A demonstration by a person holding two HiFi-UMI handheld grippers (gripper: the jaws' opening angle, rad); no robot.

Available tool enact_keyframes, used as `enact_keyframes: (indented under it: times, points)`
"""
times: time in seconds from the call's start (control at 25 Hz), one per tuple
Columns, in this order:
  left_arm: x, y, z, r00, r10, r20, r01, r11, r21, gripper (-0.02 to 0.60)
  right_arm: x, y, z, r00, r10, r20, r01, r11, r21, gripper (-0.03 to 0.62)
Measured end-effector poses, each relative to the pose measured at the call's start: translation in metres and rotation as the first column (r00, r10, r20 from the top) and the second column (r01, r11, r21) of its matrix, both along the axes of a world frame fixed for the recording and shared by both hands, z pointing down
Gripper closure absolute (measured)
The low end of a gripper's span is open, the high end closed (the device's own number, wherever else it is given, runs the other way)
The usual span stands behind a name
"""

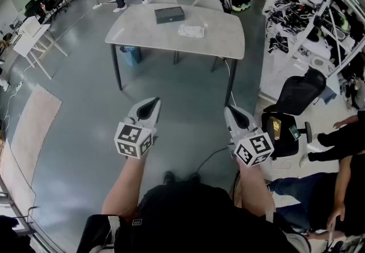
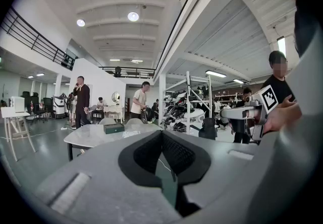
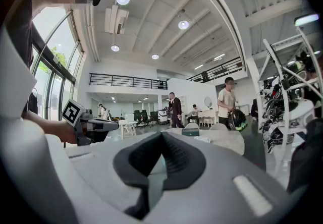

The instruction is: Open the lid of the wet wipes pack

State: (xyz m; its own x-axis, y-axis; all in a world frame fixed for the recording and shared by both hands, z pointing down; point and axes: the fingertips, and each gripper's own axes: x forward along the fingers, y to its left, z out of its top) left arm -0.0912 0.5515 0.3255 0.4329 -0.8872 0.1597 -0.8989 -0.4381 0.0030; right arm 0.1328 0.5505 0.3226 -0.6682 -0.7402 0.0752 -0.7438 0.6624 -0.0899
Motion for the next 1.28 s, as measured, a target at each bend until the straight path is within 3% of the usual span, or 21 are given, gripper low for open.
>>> enact_keyframes:
  times: [0.32,0.56,0.8,1.28]
  points:
    - [0.02,-0.012,0.004,1.0,0.018,0.0,-0.018,1.0,-0.02,0.572,0.011,-0.014,0.001,1.0,-0.009,0.002,0.009,1.0,-0.004,0.594]
    - [0.061,-0.014,-0.004,0.999,0.045,0.024,-0.046,0.999,0.005,0.572,0.046,-0.012,0.004,1.0,-0.008,0.015,0.009,1.0,-0.015,0.594]
    - [0.088,-0.007,-0.002,0.999,0.038,0.0,-0.038,0.999,0.004,0.572,0.069,0.0,0.007,0.999,-0.021,0.03,0.022,0.999,-0.029,0.592]
    - [0.094,-0.044,0.024,0.998,0.053,-0.037,-0.054,0.998,-0.032,0.571,0.074,-0.023,0.039,1.0,-0.019,0.007,0.02,0.995,-0.103,0.592]
